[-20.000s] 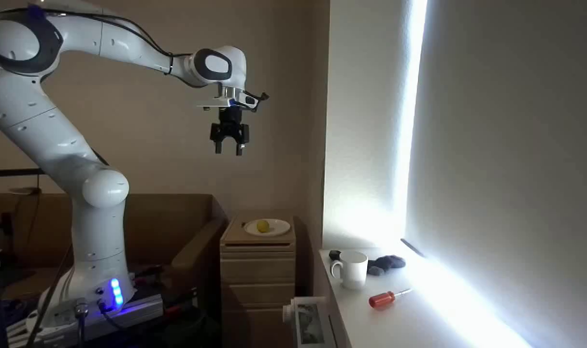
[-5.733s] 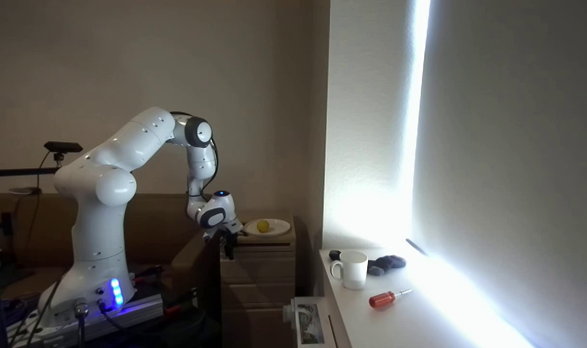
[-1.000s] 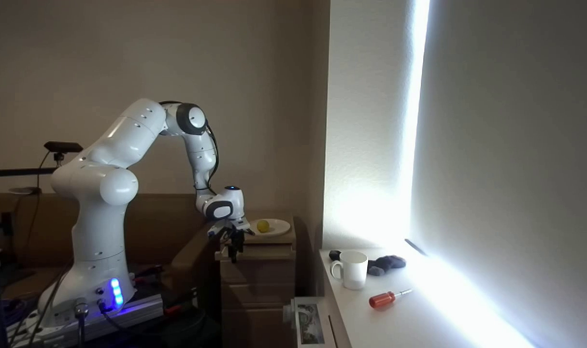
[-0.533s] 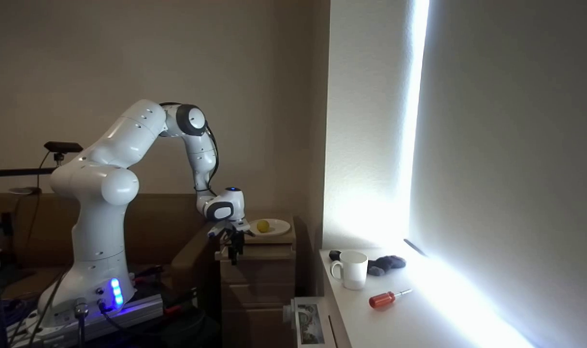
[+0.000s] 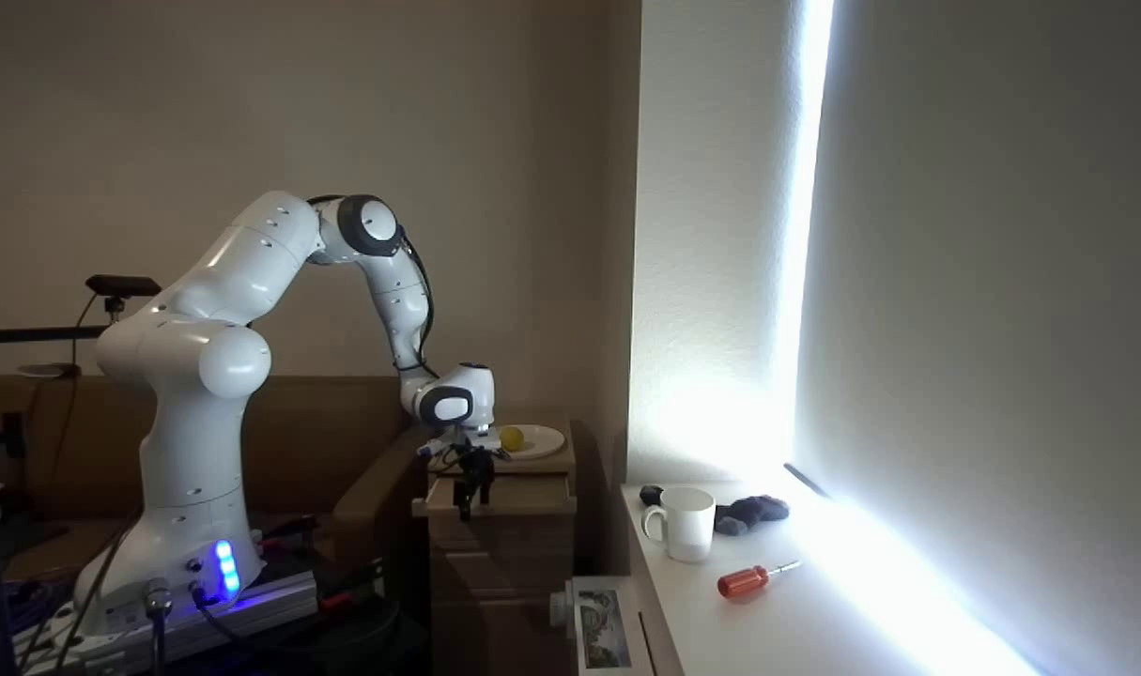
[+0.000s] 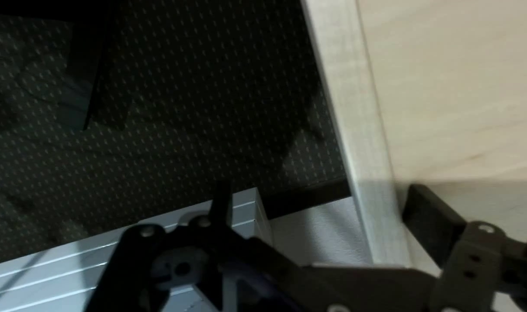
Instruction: Open the sliding tray
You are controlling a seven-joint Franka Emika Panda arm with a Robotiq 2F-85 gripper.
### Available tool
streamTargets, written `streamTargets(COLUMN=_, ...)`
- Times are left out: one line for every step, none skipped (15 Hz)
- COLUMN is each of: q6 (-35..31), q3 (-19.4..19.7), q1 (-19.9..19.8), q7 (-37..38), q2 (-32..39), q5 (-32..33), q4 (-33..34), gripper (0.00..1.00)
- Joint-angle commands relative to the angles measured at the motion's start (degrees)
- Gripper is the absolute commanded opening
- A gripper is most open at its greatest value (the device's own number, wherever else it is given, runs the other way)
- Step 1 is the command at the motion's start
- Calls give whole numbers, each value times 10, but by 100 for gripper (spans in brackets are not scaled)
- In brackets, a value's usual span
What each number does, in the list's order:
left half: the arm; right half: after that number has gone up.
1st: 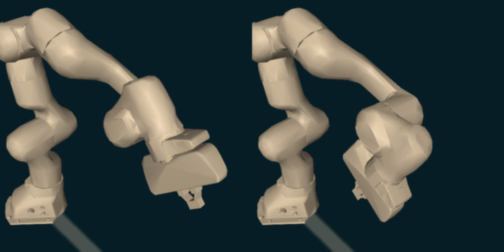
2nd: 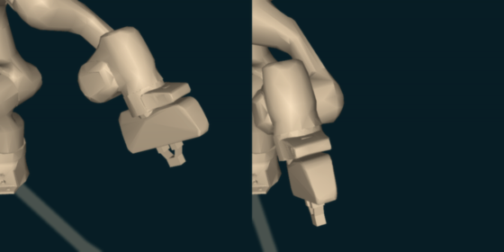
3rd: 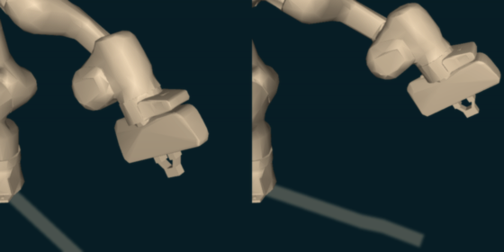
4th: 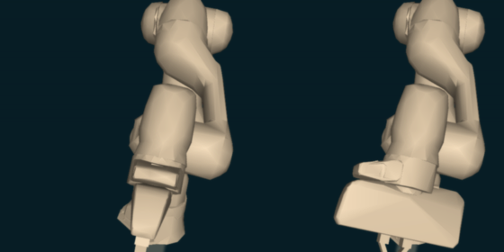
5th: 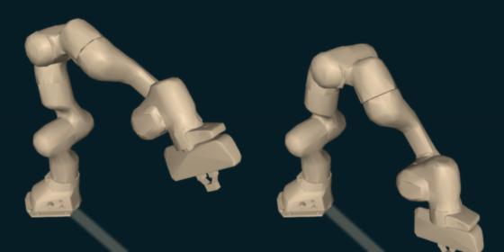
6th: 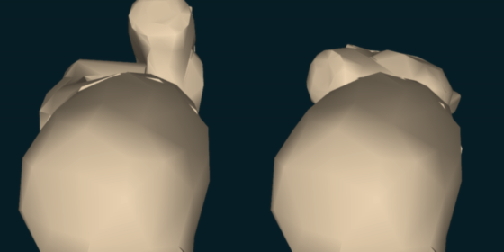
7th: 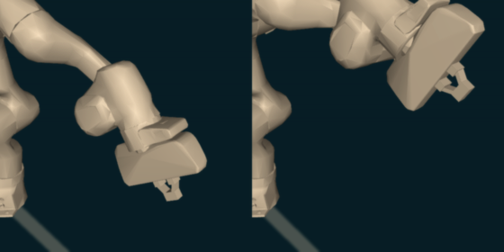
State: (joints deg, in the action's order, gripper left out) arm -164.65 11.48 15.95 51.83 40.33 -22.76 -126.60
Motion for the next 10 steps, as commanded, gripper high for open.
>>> streamTargets(q6=30, q3=0, q1=-56, q7=11, q2=-10, q5=9, q4=-8, gripper=100)
streamTargets(q6=32, q3=2, q1=-70, q7=13, q2=-9, q5=7, q4=-8, gripper=100)
streamTargets(q6=35, q3=2, q1=-85, q7=12, q2=-7, q5=6, q4=-7, gripper=100)
streamTargets(q6=40, q3=1, q1=-99, q7=12, q2=-4, q5=4, q4=-6, gripper=100)
streamTargets(q6=48, q3=5, q1=-107, q7=15, q2=-4, q5=5, q4=-5, gripper=100)
streamTargets(q6=56, q3=3, q1=-119, q7=14, q2=-4, q5=4, q4=-4, gripper=100)
streamTargets(q6=62, q3=1, q1=-129, q7=13, q2=-5, q5=2, q4=-3, gripper=100)
streamTargets(q6=69, q3=2, q1=-136, q7=15, q2=-7, q5=2, q4=-1, gripper=100)
streamTargets(q6=80, q3=-4, q1=-146, q7=12, q2=-14, q5=-1, q4=-1, gripper=100)
streamTargets(q6=87, q3=-8, q1=-154, q7=9, q2=-21, q5=-3, q4=-2, gripper=100)
